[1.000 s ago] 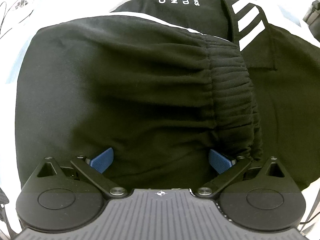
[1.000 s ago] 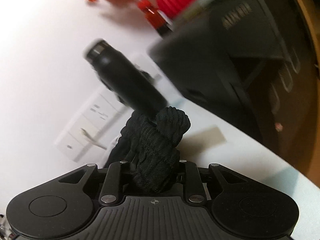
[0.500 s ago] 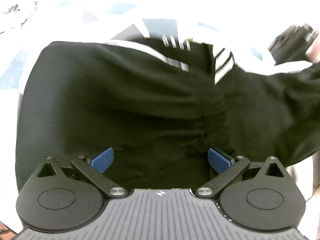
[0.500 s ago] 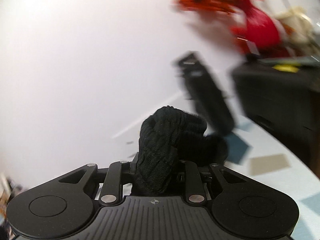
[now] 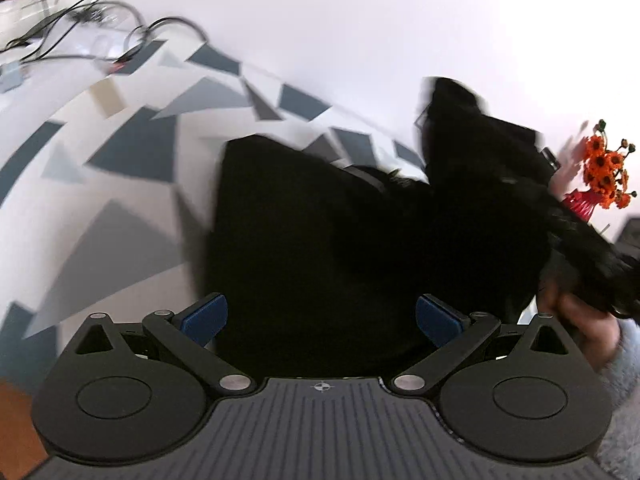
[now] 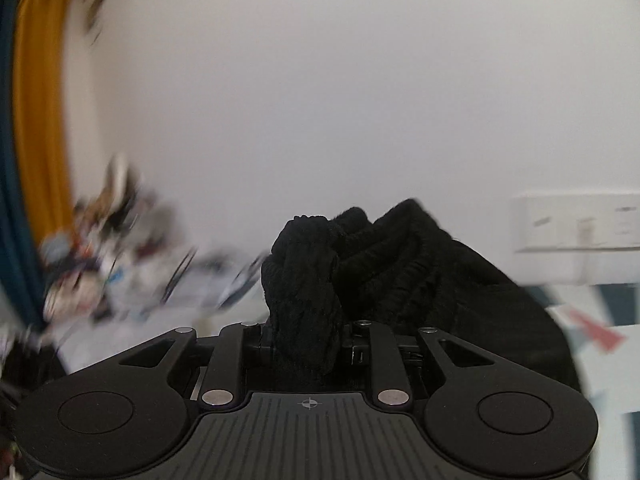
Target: Fold clothes
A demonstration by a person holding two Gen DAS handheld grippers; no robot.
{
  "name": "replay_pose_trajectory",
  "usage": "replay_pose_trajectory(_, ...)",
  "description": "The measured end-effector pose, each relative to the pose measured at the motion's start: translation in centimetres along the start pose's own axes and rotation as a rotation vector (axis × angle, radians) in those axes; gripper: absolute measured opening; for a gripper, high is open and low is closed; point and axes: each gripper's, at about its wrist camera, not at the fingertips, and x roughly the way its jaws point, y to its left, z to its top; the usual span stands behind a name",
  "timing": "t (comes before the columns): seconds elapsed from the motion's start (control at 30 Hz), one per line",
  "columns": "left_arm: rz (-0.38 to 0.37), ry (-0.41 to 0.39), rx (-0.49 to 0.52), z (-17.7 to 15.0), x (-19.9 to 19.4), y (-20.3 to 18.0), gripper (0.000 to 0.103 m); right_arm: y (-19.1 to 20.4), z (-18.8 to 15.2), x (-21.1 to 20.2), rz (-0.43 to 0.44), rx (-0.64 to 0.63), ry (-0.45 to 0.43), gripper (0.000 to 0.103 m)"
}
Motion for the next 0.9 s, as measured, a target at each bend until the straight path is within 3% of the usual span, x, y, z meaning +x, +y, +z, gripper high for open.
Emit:
replay_pose_trajectory(0.2,-0.003,0.033,-0.057,-0.7,-1.5,4.9,0.102,6.6,-5.9,6.5,0.0,-0.119,0.261,0.02)
replay_pose_trajectory(0.3,-0.01,0.051,-0.061,-0.3,-1.6,6.3,0.102,8.0,-7.4,7.1,-0.02,-0.181,0.323,0.027)
replay_pose_trajectory(0.43,-0.037,0.073,-0.061,1.0,-0.9,7.2,0.102,9.4,-7.8,5.4,0.001,-0.208,0.351,0.049)
replay_pose_trajectory(0.57,-0.063,0.08,-0.051,2.3,0.1,7.4,0.102,10.4,-7.4,4.0,-0.034,-0.314,0.348,0.055)
replay_pose_trajectory(0.63,-0.065,0.086,-0.044,2.6,0.5,7.4,0.103,10.9,-7.2,3.3,-0.062,-0.363,0.321,0.07)
replay_pose_trajectory(0.8,-0.055,0.113,-0.051,2.5,0.9,8.1,0.102,11.8,-7.5,2.2,-0.131,-0.452,0.293,0.082)
replay_pose_trajectory(0.9,-0.048,0.129,-0.055,2.4,1.2,8.5,0.102,11.7,-8.6,3.7,-0.158,-0.469,0.373,0.085)
